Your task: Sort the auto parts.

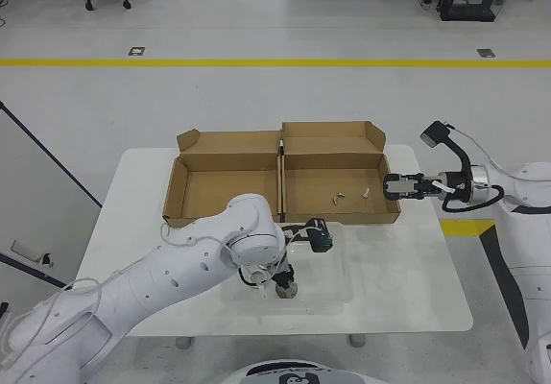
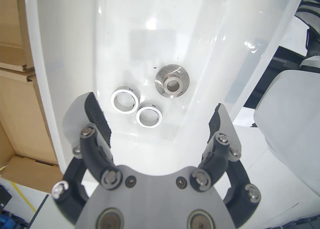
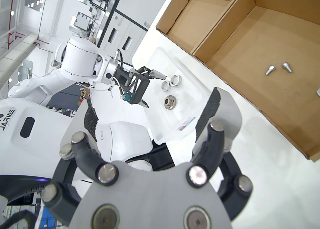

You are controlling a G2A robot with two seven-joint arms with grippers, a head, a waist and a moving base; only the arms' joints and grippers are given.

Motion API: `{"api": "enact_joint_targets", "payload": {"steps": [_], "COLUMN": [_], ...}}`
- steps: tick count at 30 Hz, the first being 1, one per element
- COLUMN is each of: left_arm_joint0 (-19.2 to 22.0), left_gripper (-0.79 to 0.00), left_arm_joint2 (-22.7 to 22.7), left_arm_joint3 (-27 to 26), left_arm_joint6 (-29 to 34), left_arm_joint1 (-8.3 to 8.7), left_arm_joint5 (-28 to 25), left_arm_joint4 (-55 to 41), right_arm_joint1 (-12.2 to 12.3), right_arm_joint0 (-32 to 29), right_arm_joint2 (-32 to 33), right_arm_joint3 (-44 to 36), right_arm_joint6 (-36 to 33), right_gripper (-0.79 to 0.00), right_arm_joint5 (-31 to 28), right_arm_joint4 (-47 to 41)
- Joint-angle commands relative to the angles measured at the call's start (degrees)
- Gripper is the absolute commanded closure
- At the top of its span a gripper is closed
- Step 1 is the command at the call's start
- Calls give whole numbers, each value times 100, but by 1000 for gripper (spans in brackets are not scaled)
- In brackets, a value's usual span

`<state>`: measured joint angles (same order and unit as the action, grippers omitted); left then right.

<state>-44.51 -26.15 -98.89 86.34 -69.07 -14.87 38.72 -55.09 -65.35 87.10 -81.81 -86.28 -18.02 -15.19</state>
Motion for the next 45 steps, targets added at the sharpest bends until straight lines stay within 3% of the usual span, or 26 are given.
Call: {"api": "enact_joint_targets", "payload": {"steps": [1,9,17,23,25,27,34,39,42,45], "left_arm_joint0": [93,317,419,418,417,423,551,656,724,781], "left_gripper": [-785,-785,-760,-705,-646,-653,-625,-539,-597,-517], "left_arm_joint2": [139,556,944,875,867,879,1064,1310,1413,1483], "left_arm_joint3": [94,403,488,525,562,625,763,872,940,1002], "left_arm_joint6": [21,162,166,72,145,166,166,166,166,166], "left_arm_joint1": [-88,-363,-508,-515,-508,-506,-492,-505,-531,-562], "left_arm_joint5": [55,151,233,320,330,309,171,152,187,191], "left_arm_joint4": [-57,-189,-11,110,162,154,-26,-125,-198,-278], "right_arm_joint1": [0,0,0,0,0,0,0,0,0,0], "right_arm_joint0": [0,0,0,0,0,0,0,0,0,0], "right_arm_joint2": [0,0,0,0,0,0,0,0,0,0], "right_arm_joint3": [-1,-1,-1,-1,-1,-1,-1,-1,-1,-1], "right_arm_joint6": [0,0,0,0,0,0,0,0,0,0], "right_gripper": [-785,-785,-785,-785,-785,-785,-785,-785,-785,-785], "right_arm_joint5": [0,0,0,0,0,0,0,0,0,0], "right_arm_joint4": [0,0,0,0,0,0,0,0,0,0]}}
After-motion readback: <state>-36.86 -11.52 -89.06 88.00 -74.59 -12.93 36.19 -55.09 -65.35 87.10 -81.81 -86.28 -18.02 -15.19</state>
